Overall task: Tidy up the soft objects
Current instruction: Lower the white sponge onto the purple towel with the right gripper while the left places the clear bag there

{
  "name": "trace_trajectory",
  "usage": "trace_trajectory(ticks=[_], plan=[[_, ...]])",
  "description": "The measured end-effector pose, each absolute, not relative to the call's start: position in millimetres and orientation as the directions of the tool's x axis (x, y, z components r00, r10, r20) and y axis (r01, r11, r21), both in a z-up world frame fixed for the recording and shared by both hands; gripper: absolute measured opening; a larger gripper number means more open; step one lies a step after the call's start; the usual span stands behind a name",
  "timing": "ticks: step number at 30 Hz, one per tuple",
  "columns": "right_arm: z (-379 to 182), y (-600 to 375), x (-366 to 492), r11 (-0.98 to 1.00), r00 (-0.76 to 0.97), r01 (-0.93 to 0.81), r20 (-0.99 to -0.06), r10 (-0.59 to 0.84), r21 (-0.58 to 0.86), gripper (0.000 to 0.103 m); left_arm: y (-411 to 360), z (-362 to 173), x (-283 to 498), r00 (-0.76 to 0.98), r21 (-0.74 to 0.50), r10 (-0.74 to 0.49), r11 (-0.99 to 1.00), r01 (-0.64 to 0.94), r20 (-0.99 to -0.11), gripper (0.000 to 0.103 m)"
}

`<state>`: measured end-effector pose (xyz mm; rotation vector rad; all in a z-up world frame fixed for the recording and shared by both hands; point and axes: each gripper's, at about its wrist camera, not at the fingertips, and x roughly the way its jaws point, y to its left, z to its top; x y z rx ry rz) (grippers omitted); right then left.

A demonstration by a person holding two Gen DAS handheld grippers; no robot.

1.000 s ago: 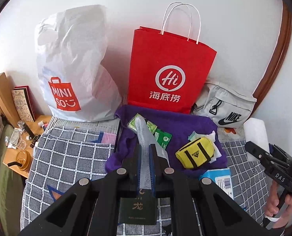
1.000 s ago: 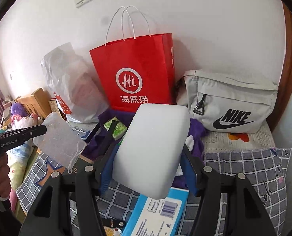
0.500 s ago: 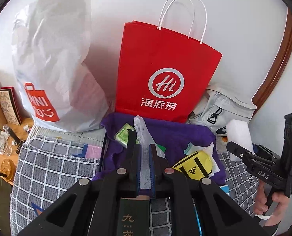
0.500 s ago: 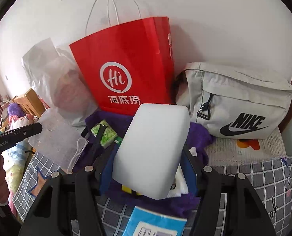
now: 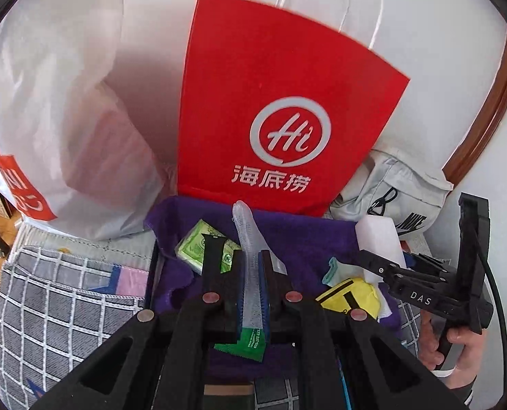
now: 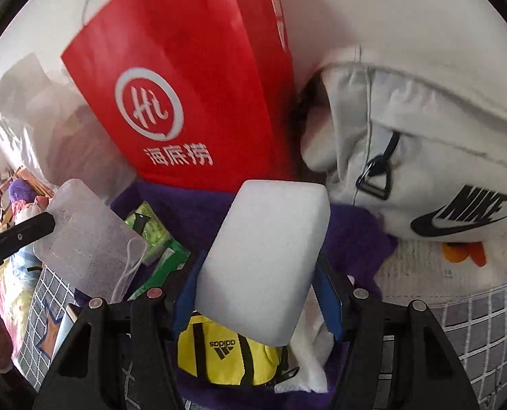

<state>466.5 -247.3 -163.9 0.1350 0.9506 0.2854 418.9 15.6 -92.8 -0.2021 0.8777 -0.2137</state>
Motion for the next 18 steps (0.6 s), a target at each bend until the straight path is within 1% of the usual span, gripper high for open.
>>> trace_trajectory(ticks=[5, 11, 14, 16, 18], plan=[[-184.5, -249.1, 483.2, 0.955, 0.505, -0.171, -0.811, 0.296, 0.242, 0.061, 14.1, -114.2, 431.4, 0.591, -0.279, -0.283, 0.955, 0.099, -0.755, 0.008], [-197.9, -252.4, 485.8, 0.951, 0.479, -0.157, -0.822, 0.31, 0.267, 0.064, 12.0, -138.0, 443.1, 0.552, -0.28, -0.285, 0.955, 0.095, -0.784, 0.009], [-198.8, -251.7, 482.5, 0.952, 0.48, -0.173, -0.822, 0.307, 0.254, 0.07, 13.0, -148.7, 447.7, 0.523, -0.294, -0.296, 0.952, 0.09, -0.799, 0.009], [-198.8, -249.1, 481.0, 0.954, 0.486, -0.176, -0.821, 0.299, 0.243, 0.077, 14.2, -153.5, 448.9, 0.505, -0.301, -0.302, 0.95, 0.086, -0.808, 0.009], [-198.5, -246.5, 479.6, 0.958, 0.495, -0.176, -0.821, 0.285, 0.226, 0.08, 15.3, -157.1, 449.4, 0.493, -0.297, -0.298, 0.951, 0.081, -0.818, 0.009]])
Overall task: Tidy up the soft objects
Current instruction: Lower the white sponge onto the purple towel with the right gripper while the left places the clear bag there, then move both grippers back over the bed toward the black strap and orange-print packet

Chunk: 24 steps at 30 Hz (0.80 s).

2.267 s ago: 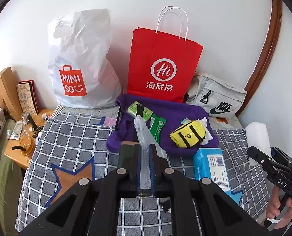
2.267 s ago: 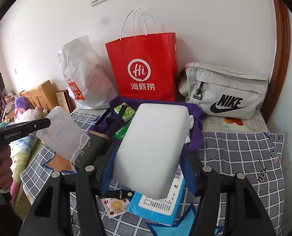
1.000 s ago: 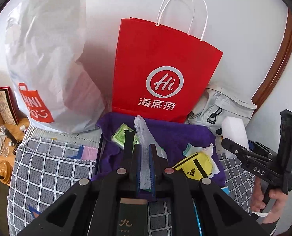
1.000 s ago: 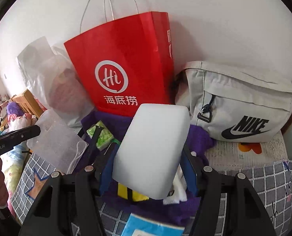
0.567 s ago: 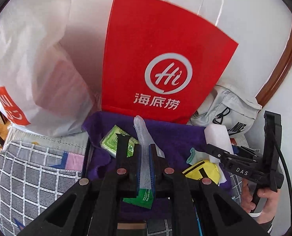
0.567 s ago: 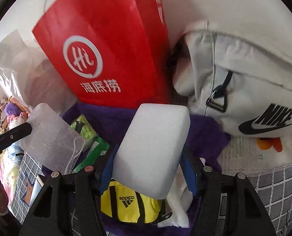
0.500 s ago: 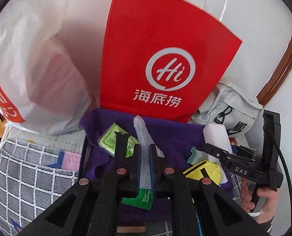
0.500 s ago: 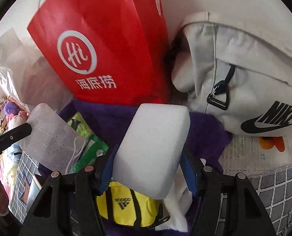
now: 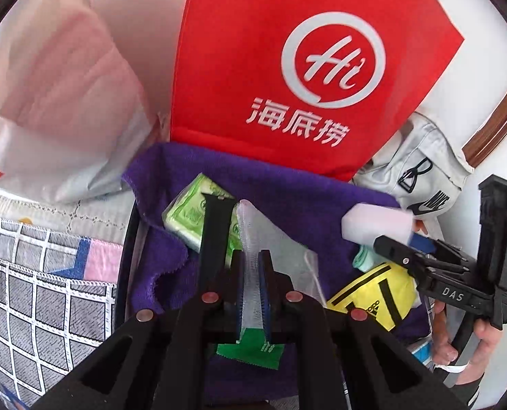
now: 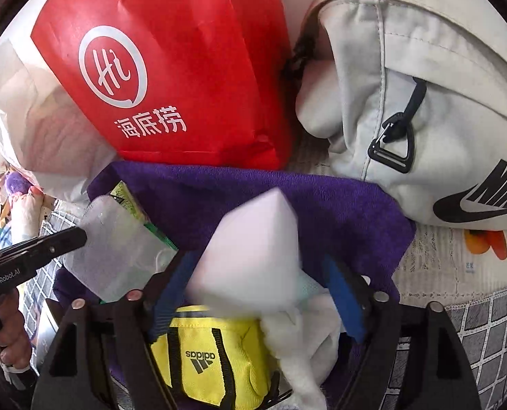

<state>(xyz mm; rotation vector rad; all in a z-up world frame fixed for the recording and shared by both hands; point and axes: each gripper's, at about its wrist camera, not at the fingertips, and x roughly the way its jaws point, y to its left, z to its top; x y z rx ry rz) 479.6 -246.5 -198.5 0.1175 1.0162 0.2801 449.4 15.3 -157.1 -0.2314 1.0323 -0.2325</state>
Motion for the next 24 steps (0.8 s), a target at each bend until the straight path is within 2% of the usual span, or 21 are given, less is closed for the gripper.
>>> trace_trajectory(ticks=[3, 5, 6, 8, 19, 24], plan=[[-195.7, -242.9, 478.3, 0.964, 0.511, -0.172, -0.817, 0.265, 0.204, 0.081, 17.1, -159.9, 449.4, 0.477, -0.287, -0.285, 0.955, 0.072, -0.831, 0.018], [-190.7, -242.5, 474.8, 0.966, 0.525, -0.168, -0.812, 0.256, 0.196, 0.081, 19.7, -160.2, 449.1, 0.473, -0.28, -0.275, 0.958, 0.06, -0.837, 0.032], [-187.5, -243.7, 473.1, 0.968, 0.534, -0.164, -0.807, 0.251, 0.192, 0.081, 21.5, -159.6, 448.2, 0.475, -0.274, -0.266, 0.96, 0.054, -0.839, 0.035], [-178.0, -245.1, 466.3, 0.97, 0.557, -0.161, -0.794, 0.243, 0.185, 0.081, 24.4, -157.1, 446.1, 0.478, -0.26, -0.25, 0.965, 0.046, -0.842, 0.052], [-132.5, -226.8, 406.7, 0.963, 0.622, -0.198, -0.736, 0.267, 0.182, 0.081, 46.9, -120.3, 414.3, 0.53, -0.255, -0.221, 0.967, 0.009, -0.819, 0.055], [-132.3, -212.2, 375.7, 0.957, 0.58, -0.205, -0.762, 0.288, 0.205, 0.081, 51.9, -103.3, 385.4, 0.548, -0.228, -0.202, 0.974, 0.021, -0.812, 0.054]])
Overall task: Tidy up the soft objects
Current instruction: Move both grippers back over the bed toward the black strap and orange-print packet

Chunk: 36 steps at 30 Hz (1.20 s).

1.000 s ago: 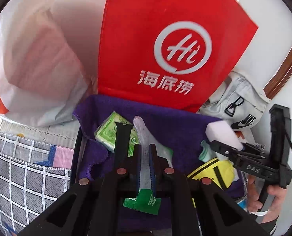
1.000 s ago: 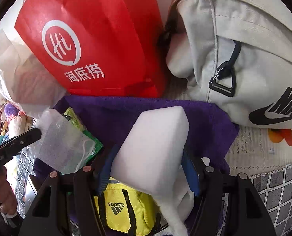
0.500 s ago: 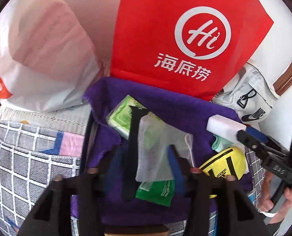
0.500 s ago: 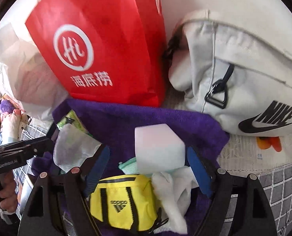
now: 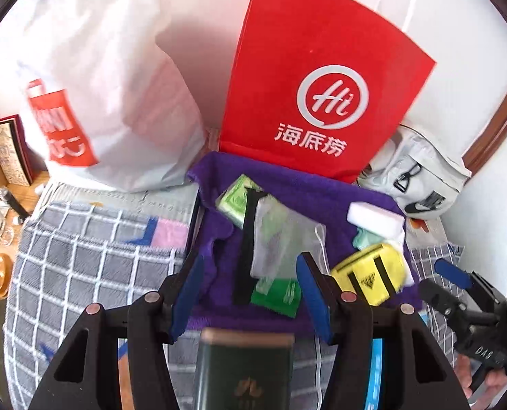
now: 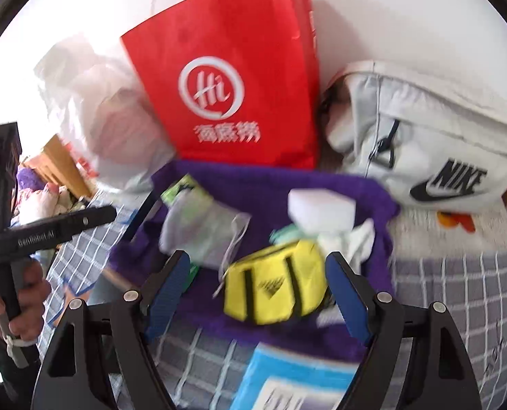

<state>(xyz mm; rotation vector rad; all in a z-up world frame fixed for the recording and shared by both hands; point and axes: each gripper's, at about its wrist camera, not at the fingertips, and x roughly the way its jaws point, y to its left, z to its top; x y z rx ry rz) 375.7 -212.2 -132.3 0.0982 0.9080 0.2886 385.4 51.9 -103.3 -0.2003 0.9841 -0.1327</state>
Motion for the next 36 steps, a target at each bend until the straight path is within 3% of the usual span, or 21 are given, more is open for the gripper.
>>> trace_trajectory(ticks=[14, 20, 28, 36], plan=[[-135.0, -170.0, 255.5, 0.923, 0.539, -0.289, -0.754, 0.375, 0.253, 0.079, 78.3, -81.0, 278.9, 0.581, -0.199, -0.162, 0.98, 0.0, -0.798, 0.055], [-149.9, -149.8, 215.6, 0.918, 0.519, -0.336, -0.772, 0.368, 0.212, 0.067, 86.7, -91.3, 241.7, 0.585, -0.189, -0.15, 0.982, -0.007, -0.797, 0.055], [-191.1, -137.4, 175.2, 0.91, 0.47, -0.366, -0.805, 0.362, 0.196, 0.037, 91.3, -120.2, 215.9, 0.546, -0.201, -0.154, 0.979, -0.027, -0.823, 0.055], [-223.0, -124.4, 163.9, 0.916, 0.493, -0.4, -0.838, 0.236, 0.023, 0.034, 94.4, -137.3, 195.2, 0.539, -0.225, -0.172, 0.974, -0.034, -0.825, 0.055]])
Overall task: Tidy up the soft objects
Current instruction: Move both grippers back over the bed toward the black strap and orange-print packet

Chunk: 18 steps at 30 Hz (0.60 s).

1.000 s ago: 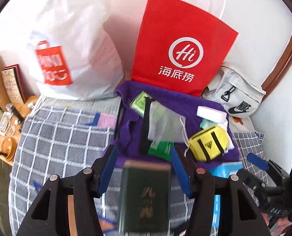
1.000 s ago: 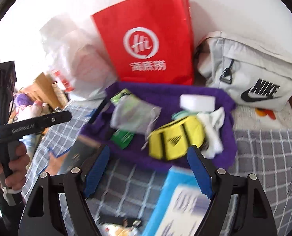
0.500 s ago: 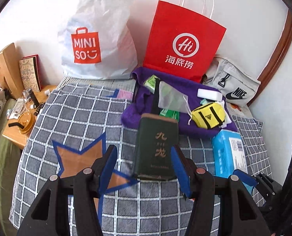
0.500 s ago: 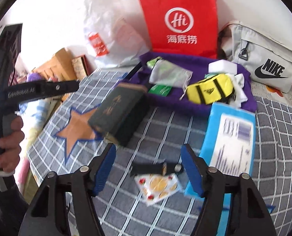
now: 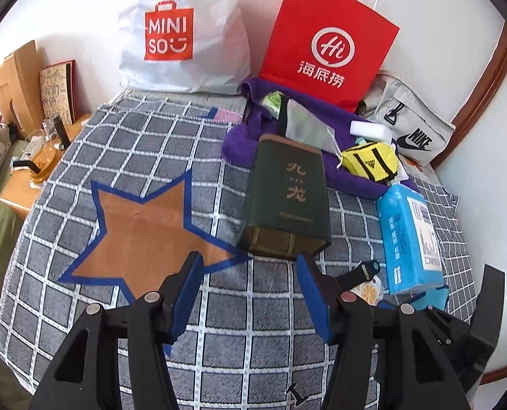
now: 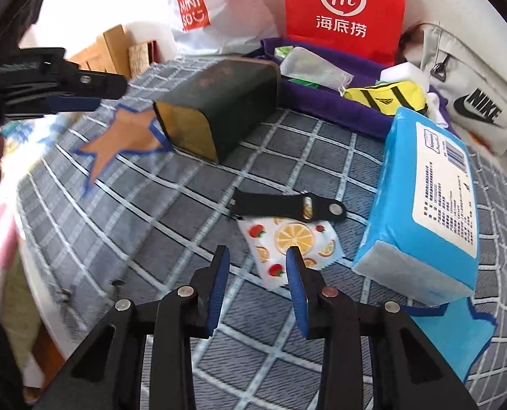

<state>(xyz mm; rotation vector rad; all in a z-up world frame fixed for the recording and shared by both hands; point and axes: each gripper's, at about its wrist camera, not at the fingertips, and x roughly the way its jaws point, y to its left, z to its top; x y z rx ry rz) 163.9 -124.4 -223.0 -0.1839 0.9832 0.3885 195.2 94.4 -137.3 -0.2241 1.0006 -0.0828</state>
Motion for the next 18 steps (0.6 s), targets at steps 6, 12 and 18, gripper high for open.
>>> trace_trajectory(ticks=[6, 12, 18], plan=[[-237.3, -121.3, 160.8, 0.905, 0.53, -0.424, -0.822, 0.208, -0.045, 0.019, 84.9, -152.6, 186.0, 0.515, -0.208, -0.171, 0.978, -0.015, -0.84, 0.055], [-235.4, -128.2, 158.2, 0.9, 0.501, -0.432, -0.815, 0.289, 0.054, 0.0, 74.2, -159.7, 182.6, 0.502, -0.199, -0.171, 0.98, -0.002, -0.848, 0.055], [-232.7, -137.7, 137.3, 0.871, 0.461, -0.472, -0.805, 0.374, 0.134, 0.0, 61.9, -167.9, 177.5, 0.484, -0.197, -0.183, 0.98, 0.022, -0.856, 0.055]])
